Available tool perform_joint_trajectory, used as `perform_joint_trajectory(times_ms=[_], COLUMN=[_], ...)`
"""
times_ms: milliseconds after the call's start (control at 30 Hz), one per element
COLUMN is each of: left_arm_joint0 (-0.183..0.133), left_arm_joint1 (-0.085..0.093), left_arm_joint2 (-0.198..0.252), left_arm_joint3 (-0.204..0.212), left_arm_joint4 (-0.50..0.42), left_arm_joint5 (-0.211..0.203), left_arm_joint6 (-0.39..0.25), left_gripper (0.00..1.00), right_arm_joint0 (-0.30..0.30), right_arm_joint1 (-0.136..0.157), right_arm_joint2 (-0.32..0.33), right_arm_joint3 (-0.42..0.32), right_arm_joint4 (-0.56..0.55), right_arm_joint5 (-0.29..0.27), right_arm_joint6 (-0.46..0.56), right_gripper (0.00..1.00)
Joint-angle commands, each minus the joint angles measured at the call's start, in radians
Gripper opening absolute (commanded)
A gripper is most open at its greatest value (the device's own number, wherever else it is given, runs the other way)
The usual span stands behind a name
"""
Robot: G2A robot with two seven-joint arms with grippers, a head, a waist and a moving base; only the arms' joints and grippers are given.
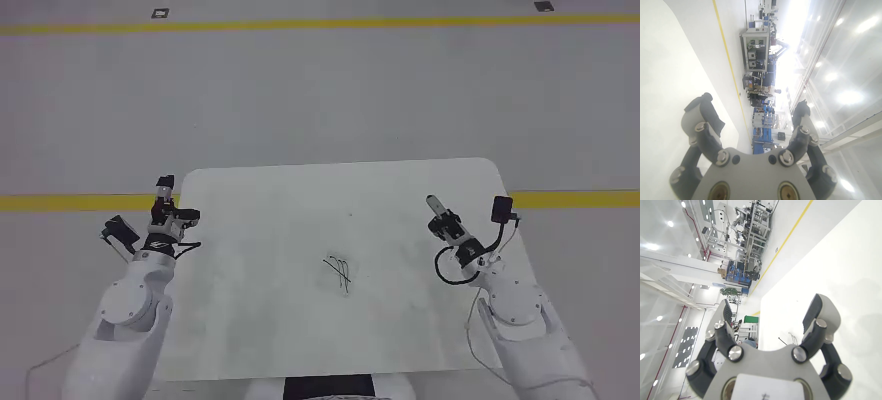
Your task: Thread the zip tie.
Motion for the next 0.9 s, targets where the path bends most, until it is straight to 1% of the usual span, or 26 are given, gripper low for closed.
perform_joint_trajectory(times_ms=[0, 33, 133, 200, 233, 300, 367, 667, 733, 800, 867], left_arm_joint0=[0.0, 0.0, 0.0, 0.0, 0.0, 0.0, 0.0, 0.0, 0.0, 0.0, 0.0], left_arm_joint1=[0.0, 0.0, 0.0, 0.0, 0.0, 0.0, 0.0, 0.0, 0.0, 0.0, 0.0], left_arm_joint2=[0.0, 0.0, 0.0, 0.0, 0.0, 0.0, 0.0, 0.0, 0.0, 0.0, 0.0], left_arm_joint3=[0.0, 0.0, 0.0, 0.0, 0.0, 0.0, 0.0, 0.0, 0.0, 0.0, 0.0], left_arm_joint4=[0.0, 0.0, 0.0, 0.0, 0.0, 0.0, 0.0, 0.0, 0.0, 0.0, 0.0], left_arm_joint5=[0.0, 0.0, 0.0, 0.0, 0.0, 0.0, 0.0, 0.0, 0.0, 0.0, 0.0], left_arm_joint6=[0.0, 0.0, 0.0, 0.0, 0.0, 0.0, 0.0, 0.0, 0.0, 0.0, 0.0], left_gripper=[1.0, 1.0, 1.0, 1.0, 1.0, 1.0, 1.0, 1.0, 1.0, 1.0, 1.0], right_arm_joint0=[0.005, 0.009, 0.048, 0.072, 0.088, 0.099, 0.102, 0.099, 0.108, 0.146, 0.173], right_arm_joint1=[0.001, 0.002, 0.011, 0.014, 0.016, 0.017, 0.018, 0.018, 0.019, 0.023, 0.025], right_arm_joint2=[-0.003, -0.006, -0.035, -0.057, -0.074, -0.094, -0.112, -0.112, -0.123, -0.162, -0.198], right_arm_joint3=[-0.007, -0.01, 0.002, 0.011, 0.015, 0.022, 0.024, 0.025, 0.008, -0.007, -0.004], right_arm_joint4=[-0.014, -0.03, -0.194, -0.267, -0.315, -0.362, -0.384, -0.378, -0.401, -0.518, -0.604], right_arm_joint5=[-0.005, -0.009, -0.008, -0.005, -0.004, 0.0, 0.0, -0.005, -0.02, -0.033, -0.044], right_arm_joint6=[0.009, 0.02, 0.113, 0.165, 0.208, 0.228, 0.261, 0.26, 0.278, 0.346, 0.403], right_gripper=[1.0, 1.0, 1.0, 1.0, 1.0, 1.0, 1.0, 1.0, 1.0, 1.0, 1.0])
